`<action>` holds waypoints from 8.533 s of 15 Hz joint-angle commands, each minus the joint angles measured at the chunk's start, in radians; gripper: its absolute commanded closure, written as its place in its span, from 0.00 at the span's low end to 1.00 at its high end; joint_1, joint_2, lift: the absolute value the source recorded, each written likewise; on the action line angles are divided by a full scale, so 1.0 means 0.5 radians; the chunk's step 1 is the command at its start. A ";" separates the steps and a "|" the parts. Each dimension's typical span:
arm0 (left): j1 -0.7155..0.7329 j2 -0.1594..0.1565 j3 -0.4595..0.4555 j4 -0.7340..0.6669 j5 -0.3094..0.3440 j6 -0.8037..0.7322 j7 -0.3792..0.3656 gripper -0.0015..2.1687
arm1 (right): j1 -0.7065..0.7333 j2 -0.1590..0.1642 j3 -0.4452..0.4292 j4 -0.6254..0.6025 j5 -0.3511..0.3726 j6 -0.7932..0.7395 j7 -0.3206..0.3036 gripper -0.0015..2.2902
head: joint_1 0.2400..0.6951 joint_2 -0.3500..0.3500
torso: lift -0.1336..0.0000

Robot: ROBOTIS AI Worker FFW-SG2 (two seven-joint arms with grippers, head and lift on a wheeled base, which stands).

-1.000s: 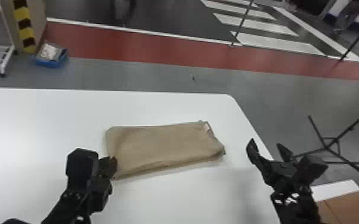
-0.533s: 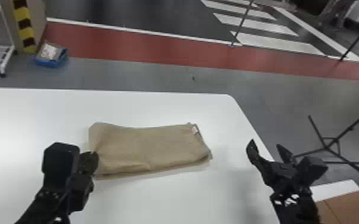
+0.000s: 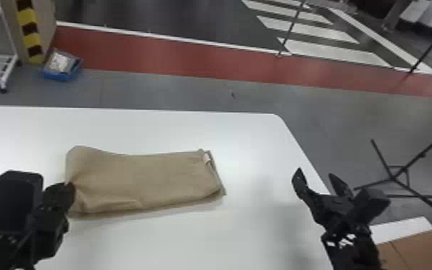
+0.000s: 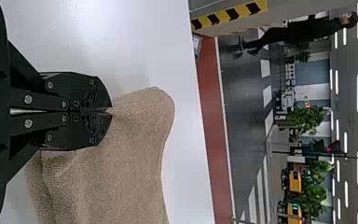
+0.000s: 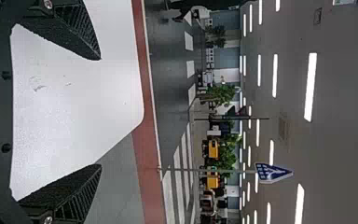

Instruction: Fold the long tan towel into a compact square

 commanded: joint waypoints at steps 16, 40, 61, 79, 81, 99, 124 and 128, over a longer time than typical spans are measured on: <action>-0.211 -0.028 -0.065 0.496 -0.104 -0.396 -0.188 0.95 | -0.228 -0.011 0.345 -0.110 0.101 0.570 0.034 0.03 | 1.00 0.07 | 0.08; -0.162 -0.028 -0.071 0.542 -0.135 -0.433 -0.148 0.95 | -0.477 -0.015 0.591 -0.211 0.031 1.620 0.604 0.63 | 1.00 0.32 | 0.08; -0.254 -0.025 -0.095 0.434 -0.033 -0.488 -0.273 0.95 | -0.603 0.090 0.775 -0.794 -0.534 1.994 0.491 0.66 | 1.00 0.49 | 0.08; -0.266 -0.040 0.110 0.839 -0.003 -0.697 -0.642 0.92 | -0.676 0.108 0.836 -0.911 -0.749 2.264 0.463 0.66 | 1.00 0.59 | 0.08; -0.266 -0.040 0.083 0.827 -0.003 -0.654 -0.642 0.92 | -0.686 0.108 0.910 -0.911 -0.650 2.270 0.417 0.66 | 1.00 0.61 | 0.08; -0.269 -0.034 0.040 0.799 -0.006 -0.648 -0.645 0.92 | -0.360 0.096 1.011 -0.889 -0.488 1.215 -0.132 0.66 | 1.00 0.52 | 0.08; -0.281 -0.040 0.000 0.796 -0.033 -0.629 -0.642 0.92 | 0.094 0.074 0.459 -0.938 -0.199 1.159 -0.690 0.03 | 1.00 0.15 | 0.08; -0.284 -0.043 -0.003 0.812 -0.033 -0.635 -0.642 0.92 | 0.201 0.065 0.367 -1.113 -0.350 1.141 -0.365 0.09 | 1.00 0.09 | 0.08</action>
